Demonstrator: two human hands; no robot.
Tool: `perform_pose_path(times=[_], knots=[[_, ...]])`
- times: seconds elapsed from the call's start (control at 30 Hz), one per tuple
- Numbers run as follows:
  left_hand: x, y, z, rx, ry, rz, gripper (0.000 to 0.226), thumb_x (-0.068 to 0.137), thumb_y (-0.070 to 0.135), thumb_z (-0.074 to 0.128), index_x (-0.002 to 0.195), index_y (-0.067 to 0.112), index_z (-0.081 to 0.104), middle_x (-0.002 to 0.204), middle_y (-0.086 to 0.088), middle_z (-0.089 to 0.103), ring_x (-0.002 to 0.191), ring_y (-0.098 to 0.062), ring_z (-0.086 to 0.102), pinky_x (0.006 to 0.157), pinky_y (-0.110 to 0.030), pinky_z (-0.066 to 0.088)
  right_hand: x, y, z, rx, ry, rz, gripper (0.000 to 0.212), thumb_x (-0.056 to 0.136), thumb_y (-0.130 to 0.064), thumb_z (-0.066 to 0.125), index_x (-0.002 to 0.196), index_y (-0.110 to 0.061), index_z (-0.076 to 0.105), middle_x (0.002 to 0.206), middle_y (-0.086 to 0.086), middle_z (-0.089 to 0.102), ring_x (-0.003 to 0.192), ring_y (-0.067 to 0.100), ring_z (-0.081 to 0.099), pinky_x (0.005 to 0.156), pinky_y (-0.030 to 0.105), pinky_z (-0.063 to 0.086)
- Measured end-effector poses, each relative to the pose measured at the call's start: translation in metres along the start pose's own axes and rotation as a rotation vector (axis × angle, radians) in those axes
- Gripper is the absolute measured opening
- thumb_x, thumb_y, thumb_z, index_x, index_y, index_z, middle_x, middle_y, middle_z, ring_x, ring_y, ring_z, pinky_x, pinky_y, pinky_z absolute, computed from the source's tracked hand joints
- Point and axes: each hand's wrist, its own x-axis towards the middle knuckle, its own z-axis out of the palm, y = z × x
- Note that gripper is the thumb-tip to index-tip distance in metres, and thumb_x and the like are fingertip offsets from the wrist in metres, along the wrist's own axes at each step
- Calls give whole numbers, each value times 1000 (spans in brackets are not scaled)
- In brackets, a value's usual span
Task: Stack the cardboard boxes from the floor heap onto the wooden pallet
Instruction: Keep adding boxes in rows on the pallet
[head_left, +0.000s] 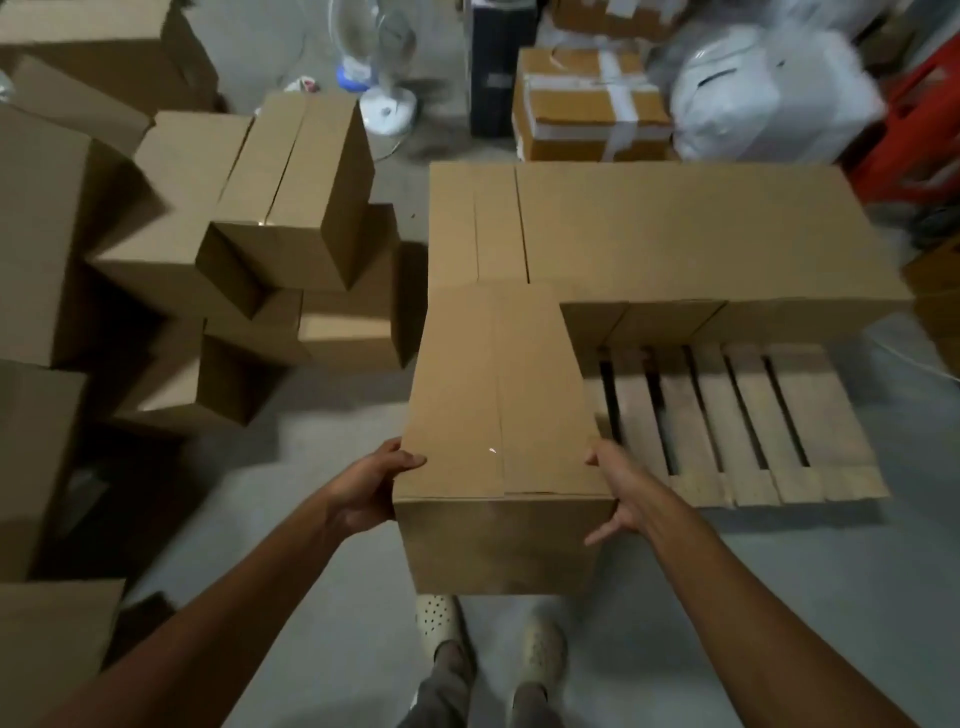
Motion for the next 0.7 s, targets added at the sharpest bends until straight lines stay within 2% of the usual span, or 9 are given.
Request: perform_pose_path(times=[0.1,0.17,0.27,0.33,0.43,0.5,0.6,0.63,0.7], knots=[[39,-43,-14,-56,53,-44,69,80,10,75,142,21,48,140,-18,57,128,-40,54,106,-60,44,51,28,-3,-49,-2,13,20,98,-23,42,116,-17,47,157,9,25,141,43,25,95,75,42],[67,-72,-20,-90,88,-63,69,82,2,73,143,20,46,141,-18,56,128,-41,54,105,-59,45,88,46,-7,-60,-17,15,21,98,-25,43,117,-16,47,155,9,27,141,41,26,97,73,42],[100,-112,-28,-131,121,-63,76,74,-3,74,142,18,46,139,-16,57,129,-41,52,106,-54,47,139,73,-9,-75,-45,7,20,99,-28,44,114,-15,50,137,5,33,139,39,29,100,72,40],[121,-138,-37,-155,136,-54,77,73,-5,74,141,19,48,138,-16,57,128,-40,54,105,-52,48,172,90,-6,-84,-66,11,15,99,-29,45,106,-17,50,132,4,36,135,38,34,101,70,41],[146,-170,-44,-158,209,-25,70,78,-12,62,141,18,49,135,-16,59,124,-37,56,103,-50,48,216,118,-1,-141,-82,8,12,98,-29,46,102,-19,50,132,11,47,122,38,46,100,65,44],[160,-185,-46,-133,268,-2,69,81,-13,56,141,18,48,133,-15,59,120,-34,58,96,-44,52,240,135,5,-169,-93,-9,10,97,-25,46,105,-19,50,128,16,52,114,37,52,99,63,46],[178,-194,-46,-152,315,31,41,97,7,52,135,23,53,128,-5,64,110,-22,63,84,-33,52,263,149,16,-187,-89,-19,17,98,-16,45,114,-15,48,121,17,56,105,34,55,97,60,47],[186,-197,-49,-172,321,30,33,101,18,49,133,24,55,128,-1,65,108,-18,64,86,-33,51,270,152,19,-197,-87,-27,18,98,-14,44,116,-15,47,120,16,56,105,33,55,96,60,48],[201,-200,-58,-183,317,37,36,104,37,45,136,24,55,134,2,63,113,-15,62,100,-38,47,283,155,23,-196,-84,-49,21,98,-12,43,119,-16,47,118,14,55,105,31,54,95,58,49]])
